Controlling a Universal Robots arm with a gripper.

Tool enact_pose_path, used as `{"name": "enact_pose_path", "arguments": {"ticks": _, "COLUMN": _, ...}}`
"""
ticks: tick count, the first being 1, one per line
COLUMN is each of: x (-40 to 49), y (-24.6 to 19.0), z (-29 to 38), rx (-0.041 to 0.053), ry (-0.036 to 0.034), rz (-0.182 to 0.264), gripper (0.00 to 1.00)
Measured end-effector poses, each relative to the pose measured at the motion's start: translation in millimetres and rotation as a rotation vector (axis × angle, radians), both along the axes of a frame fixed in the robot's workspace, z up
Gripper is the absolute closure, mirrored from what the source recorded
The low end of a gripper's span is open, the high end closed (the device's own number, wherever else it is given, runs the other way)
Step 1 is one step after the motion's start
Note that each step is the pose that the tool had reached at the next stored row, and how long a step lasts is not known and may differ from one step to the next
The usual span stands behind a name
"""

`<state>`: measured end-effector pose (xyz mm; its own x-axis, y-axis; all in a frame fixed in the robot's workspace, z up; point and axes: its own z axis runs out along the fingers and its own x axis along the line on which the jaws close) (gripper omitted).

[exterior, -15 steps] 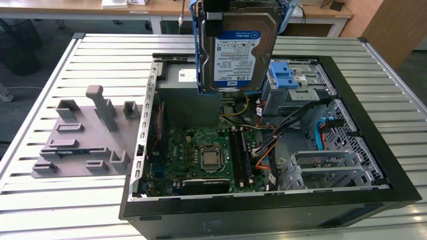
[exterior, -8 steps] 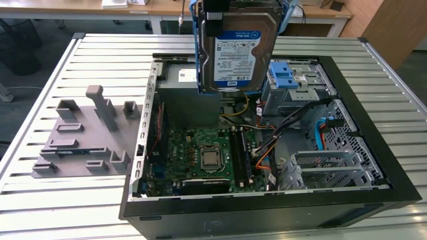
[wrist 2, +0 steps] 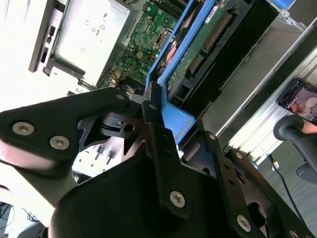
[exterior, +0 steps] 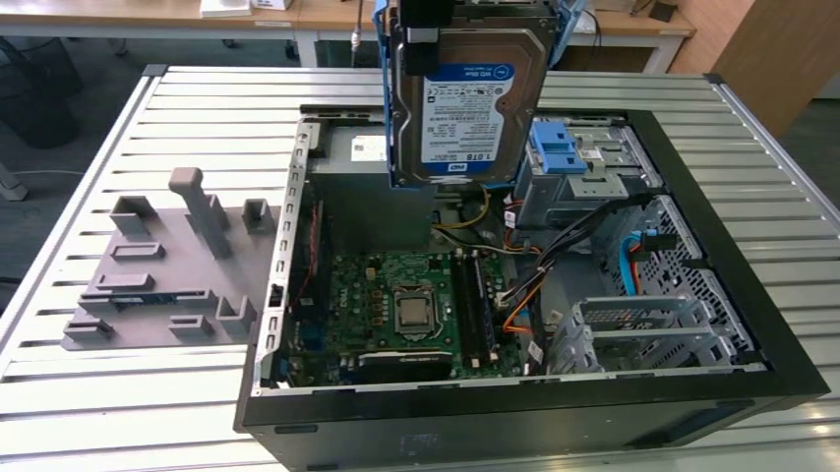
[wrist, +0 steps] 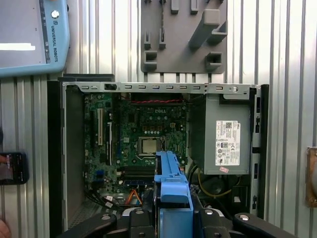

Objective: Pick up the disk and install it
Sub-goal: 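Insert the disk into the insertion slot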

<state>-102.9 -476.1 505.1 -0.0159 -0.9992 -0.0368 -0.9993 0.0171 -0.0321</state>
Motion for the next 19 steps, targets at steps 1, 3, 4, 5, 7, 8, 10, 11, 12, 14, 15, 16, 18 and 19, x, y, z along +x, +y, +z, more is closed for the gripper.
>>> {"name": "enact_pose_path", "arguments": {"ticks": 1, "x": 0.0, "y": 0.0, "z": 0.0, "rx": -0.0001, "ry": 0.0, "rz": 0.0, "gripper": 0.63}}
{"name": "enact_pose_path", "arguments": {"ticks": 3, "x": 0.1, "y": -1.3, "z": 0.1, "rx": -0.0002, "ry": 0.0, "rz": 0.0, "gripper": 0.63}}
{"name": "enact_pose_path", "arguments": {"ticks": 4, "x": 0.1, "y": -1.3, "z": 0.1, "rx": -0.0001, "ry": 0.0001, "rz": 0.0, "gripper": 0.63}}
{"name": "enact_pose_path", "arguments": {"ticks": 5, "x": 0.1, "y": -1.4, "z": 0.1, "rx": -0.0001, "ry": 0.0, "rz": 0.0, "gripper": 0.63}}
{"name": "enact_pose_path", "arguments": {"ticks": 7, "x": 0.0, "y": -1.4, "z": 0.0, "rx": 0.0, "ry": 0.0, "rz": 0.0, "gripper": 0.63}}
{"name": "enact_pose_path", "arguments": {"ticks": 8, "x": 0.0, "y": -1.4, "z": 0.0, "rx": -0.0001, "ry": 0.0, "rz": 0.0, "gripper": 0.63}}
{"name": "enact_pose_path", "arguments": {"ticks": 10, "x": 0.1, "y": -1.5, "z": 0.0, "rx": -0.0001, "ry": 0.0, "rz": 0.0, "gripper": 0.63}}
{"name": "enact_pose_path", "arguments": {"ticks": 11, "x": 0.1, "y": -1.5, "z": 0.0, "rx": -0.0001, "ry": 0.0, "rz": 0.0, "gripper": 0.63}}
{"name": "enact_pose_path", "arguments": {"ticks": 12, "x": 0.1, "y": -1.6, "z": 0.0, "rx": -0.0001, "ry": 0.0, "rz": 0.0, "gripper": 0.63}}
{"name": "enact_pose_path", "arguments": {"ticks": 14, "x": 0.1, "y": -2.6, "z": -0.5, "rx": -0.0001, "ry": 0.0001, "rz": 0.0, "gripper": 0.63}}
{"name": "enact_pose_path", "arguments": {"ticks": 15, "x": 0.1, "y": -3.9, "z": -0.8, "rx": -0.0003, "ry": 0.0001, "rz": 0.0, "gripper": 0.63}}
{"name": "enact_pose_path", "arguments": {"ticks": 16, "x": 0.1, "y": -5.6, "z": -1.4, "rx": -0.0002, "ry": 0.0001, "rz": 0.0, "gripper": 0.63}}
{"name": "enact_pose_path", "arguments": {"ticks": 18, "x": 0.1, "y": -11.8, "z": -2.5, "rx": -0.0001, "ry": 0.0, "rz": 0.0, "gripper": 0.63}}
{"name": "enact_pose_path", "arguments": {"ticks": 19, "x": 0.1, "y": -15.1, "z": -3.1, "rx": -0.0001, "ry": 0.0001, "rz": 0.0, "gripper": 0.63}}
